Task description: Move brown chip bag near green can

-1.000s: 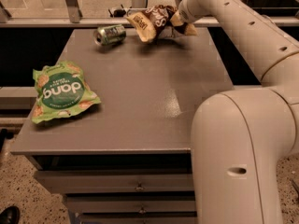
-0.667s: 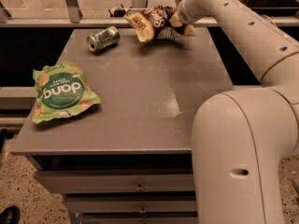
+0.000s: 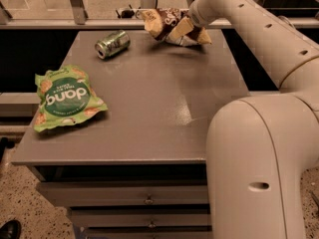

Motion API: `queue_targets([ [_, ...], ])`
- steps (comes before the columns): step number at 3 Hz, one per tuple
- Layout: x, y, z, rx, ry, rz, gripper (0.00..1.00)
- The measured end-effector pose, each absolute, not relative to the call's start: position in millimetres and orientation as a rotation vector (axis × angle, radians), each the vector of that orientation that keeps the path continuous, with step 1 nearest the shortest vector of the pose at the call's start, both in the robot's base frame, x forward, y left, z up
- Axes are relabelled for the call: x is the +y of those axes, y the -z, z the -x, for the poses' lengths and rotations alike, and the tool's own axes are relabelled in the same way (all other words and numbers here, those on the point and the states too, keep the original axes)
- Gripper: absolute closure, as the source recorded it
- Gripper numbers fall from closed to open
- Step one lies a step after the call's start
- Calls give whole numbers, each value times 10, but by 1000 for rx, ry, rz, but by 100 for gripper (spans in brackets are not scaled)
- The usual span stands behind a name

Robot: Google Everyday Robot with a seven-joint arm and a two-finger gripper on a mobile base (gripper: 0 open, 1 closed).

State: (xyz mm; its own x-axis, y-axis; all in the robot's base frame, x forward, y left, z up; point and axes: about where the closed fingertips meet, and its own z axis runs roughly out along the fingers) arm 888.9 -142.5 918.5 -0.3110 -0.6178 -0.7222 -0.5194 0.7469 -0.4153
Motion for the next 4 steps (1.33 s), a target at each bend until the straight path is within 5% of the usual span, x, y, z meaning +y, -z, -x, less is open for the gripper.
queue_targets([
  [4,-1527,-9430,-8500,1886,71,955,0],
])
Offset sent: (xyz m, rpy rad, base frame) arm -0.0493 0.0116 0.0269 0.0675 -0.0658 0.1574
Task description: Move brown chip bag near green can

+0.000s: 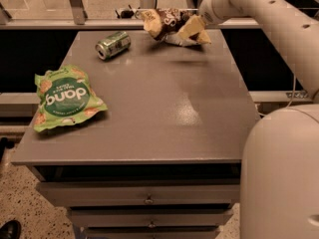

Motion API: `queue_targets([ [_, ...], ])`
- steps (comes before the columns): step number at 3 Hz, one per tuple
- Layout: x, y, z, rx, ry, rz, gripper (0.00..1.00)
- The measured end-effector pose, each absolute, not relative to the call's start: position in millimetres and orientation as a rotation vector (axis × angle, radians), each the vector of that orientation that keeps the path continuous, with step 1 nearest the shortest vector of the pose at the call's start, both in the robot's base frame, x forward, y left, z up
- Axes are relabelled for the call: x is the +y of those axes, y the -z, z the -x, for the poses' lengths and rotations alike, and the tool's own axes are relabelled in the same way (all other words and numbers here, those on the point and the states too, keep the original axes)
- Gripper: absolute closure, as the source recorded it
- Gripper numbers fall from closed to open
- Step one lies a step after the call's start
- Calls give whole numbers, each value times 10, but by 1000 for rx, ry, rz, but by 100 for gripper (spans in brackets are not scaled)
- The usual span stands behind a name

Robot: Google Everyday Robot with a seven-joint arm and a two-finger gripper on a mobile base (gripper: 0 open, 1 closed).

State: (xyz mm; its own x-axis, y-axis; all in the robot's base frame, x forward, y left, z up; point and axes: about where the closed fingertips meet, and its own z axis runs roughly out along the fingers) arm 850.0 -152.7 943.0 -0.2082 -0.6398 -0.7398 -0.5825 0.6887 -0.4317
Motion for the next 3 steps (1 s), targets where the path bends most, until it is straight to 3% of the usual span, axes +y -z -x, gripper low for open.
queue_targets([
  [1,-2130,-9799,-8251,1851,147,968,0],
  [2,-2514,-10083,-7990,1840,96,930,0],
  [3,-2551,-10164,-7947,1833,83,922,0],
])
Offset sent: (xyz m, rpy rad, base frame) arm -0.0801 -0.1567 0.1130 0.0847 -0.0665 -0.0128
